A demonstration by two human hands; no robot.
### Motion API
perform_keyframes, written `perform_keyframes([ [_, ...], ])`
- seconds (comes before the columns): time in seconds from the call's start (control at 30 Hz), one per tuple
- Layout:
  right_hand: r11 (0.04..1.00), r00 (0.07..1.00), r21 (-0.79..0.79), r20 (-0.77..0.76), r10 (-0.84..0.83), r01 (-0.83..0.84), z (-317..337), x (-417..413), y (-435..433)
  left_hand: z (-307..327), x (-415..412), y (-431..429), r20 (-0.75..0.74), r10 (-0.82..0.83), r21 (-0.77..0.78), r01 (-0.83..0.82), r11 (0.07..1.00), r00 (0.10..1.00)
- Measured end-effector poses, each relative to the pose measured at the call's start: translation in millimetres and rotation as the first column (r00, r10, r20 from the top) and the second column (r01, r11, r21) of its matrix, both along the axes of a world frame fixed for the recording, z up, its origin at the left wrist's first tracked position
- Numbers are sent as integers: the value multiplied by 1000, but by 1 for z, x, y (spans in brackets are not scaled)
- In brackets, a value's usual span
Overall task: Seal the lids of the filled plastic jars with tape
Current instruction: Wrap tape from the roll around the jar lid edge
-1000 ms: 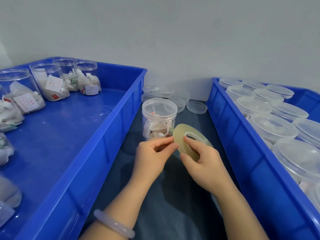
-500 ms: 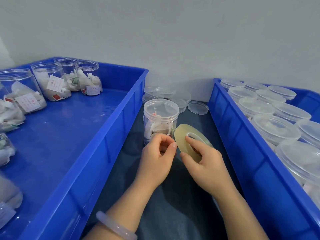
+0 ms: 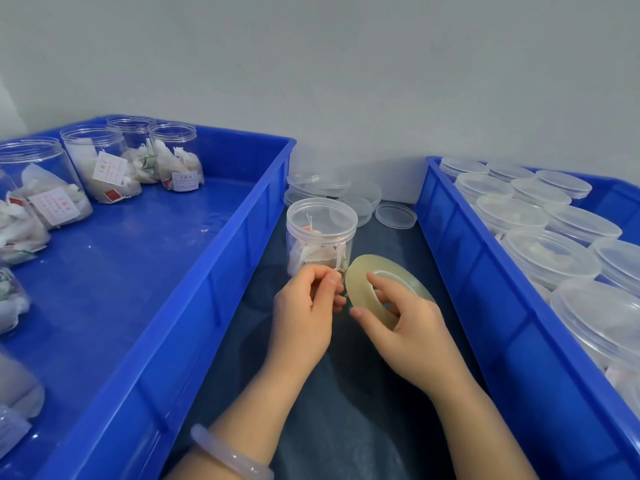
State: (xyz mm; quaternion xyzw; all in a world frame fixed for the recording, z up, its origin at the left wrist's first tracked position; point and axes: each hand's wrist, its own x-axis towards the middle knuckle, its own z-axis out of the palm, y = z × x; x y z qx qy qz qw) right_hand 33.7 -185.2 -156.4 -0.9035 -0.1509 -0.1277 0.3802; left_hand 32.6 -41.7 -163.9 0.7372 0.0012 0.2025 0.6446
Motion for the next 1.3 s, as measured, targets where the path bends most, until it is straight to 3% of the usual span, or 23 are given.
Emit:
perform_keyframes([
  [0.13, 995, 999, 98, 10, -30, 29, 1, 0, 0, 2, 1, 2, -52, -102, -128, 94, 987, 993],
  [0.27, 994, 1000, 110, -7, -12, 13, 3, -1, 1, 1, 0, 0, -73, -130, -141, 119, 983, 989],
  [0.57, 998, 999, 57, -36, -30, 32, 3, 0, 2, -3, -1, -1, 24, -51, 85, 48, 995, 998],
  [0.77, 999, 999, -30, 23, -28, 28, 11, 10, 4, 2, -4, -4, 46, -37, -12, 38, 999, 998],
  [0.83, 998, 999, -51, -21, -31, 30, 20, 13, 1, 6, -5, -6, 29, -33, -23, 34, 999, 999],
  [0.93, 999, 996, -29, -85, -23, 21, 45, 25, -5, 17, -5, -8, 213, 31, 135, -61, 989, 977],
  [1.0, 1000, 997, -14, -81, -8, 7, 62, 34, -8, 26, 1, -2, 429, 166, 194, -270, 943, 888],
  [1.07, 998, 997, -65, -78, 1, -6, 73, 41, -10, 30, 13, 6, 496, 289, 188, -426, 885, 819],
  [1.13, 995, 996, -98, -82, 23, -31, 77, 48, -8, 28, 28, 13, 344, 275, 182, -351, 918, 898],
  [1.2, 992, 994, -109, -100, 54, -65, 78, 52, -4, 24, 38, 16, 183, 147, 128, -172, 977, 972],
  [1.3, 987, 987, -114, -126, 98, -112, 77, 58, 1, 12, 47, 18, 214, 59, 4, -61, 998, 975],
])
